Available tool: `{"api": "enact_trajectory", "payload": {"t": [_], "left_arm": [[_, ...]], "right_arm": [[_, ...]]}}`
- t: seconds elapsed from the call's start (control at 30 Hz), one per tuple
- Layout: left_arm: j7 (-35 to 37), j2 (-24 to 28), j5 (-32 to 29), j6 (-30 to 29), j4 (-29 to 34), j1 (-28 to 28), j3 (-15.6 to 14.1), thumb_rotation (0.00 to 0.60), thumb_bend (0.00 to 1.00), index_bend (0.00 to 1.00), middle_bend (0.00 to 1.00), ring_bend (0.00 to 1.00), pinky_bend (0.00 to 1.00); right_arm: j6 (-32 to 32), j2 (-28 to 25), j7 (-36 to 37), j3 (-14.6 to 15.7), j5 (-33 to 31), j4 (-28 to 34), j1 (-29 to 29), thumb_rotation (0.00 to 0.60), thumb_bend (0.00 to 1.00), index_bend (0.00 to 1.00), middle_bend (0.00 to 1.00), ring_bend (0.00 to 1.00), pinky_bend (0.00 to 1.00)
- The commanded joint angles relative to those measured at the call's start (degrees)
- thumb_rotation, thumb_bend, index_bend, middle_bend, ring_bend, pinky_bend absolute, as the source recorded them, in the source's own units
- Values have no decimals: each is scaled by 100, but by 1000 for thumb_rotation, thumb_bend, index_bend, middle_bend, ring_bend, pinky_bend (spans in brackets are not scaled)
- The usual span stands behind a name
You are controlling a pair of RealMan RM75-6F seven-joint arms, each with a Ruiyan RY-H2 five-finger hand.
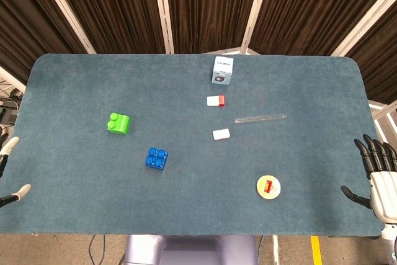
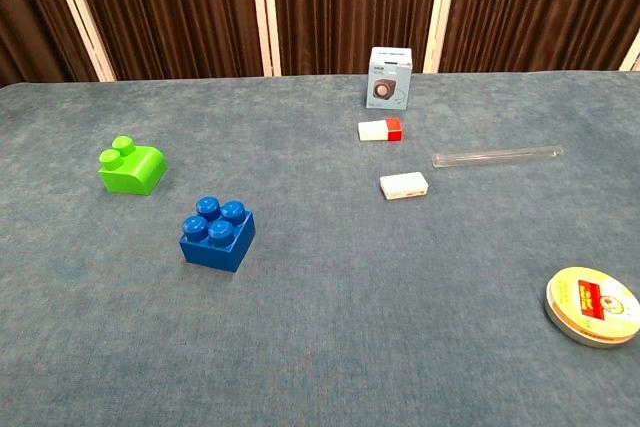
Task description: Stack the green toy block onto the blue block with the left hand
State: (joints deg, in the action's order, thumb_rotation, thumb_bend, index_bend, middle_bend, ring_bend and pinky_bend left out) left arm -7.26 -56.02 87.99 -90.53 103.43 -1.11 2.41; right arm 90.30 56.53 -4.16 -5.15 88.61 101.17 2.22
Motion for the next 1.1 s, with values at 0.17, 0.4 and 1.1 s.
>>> {"api": "enact_trajectory", "payload": {"t": [0.17, 0.4, 1.1], "left_arm": [[27, 7, -12, 46, -23, -20, -3, 600, 0, 0, 0, 0, 0], [254, -85, -253, 715, -329, -455, 167, 600, 0, 0, 0, 0, 0], [182, -1779, -1720, 4903, -2846, -3674, 1052, 600, 0, 0, 0, 0, 0]], "right_arm": [[1, -15, 0, 6, 2, 11, -7, 600, 0, 0, 0, 0, 0], [-29, -41, -1, 1, -14, 62, 5, 600, 0, 0, 0, 0, 0], [-402, 214, -614, -229, -796, -147, 194, 600, 0, 0, 0, 0, 0]]}}
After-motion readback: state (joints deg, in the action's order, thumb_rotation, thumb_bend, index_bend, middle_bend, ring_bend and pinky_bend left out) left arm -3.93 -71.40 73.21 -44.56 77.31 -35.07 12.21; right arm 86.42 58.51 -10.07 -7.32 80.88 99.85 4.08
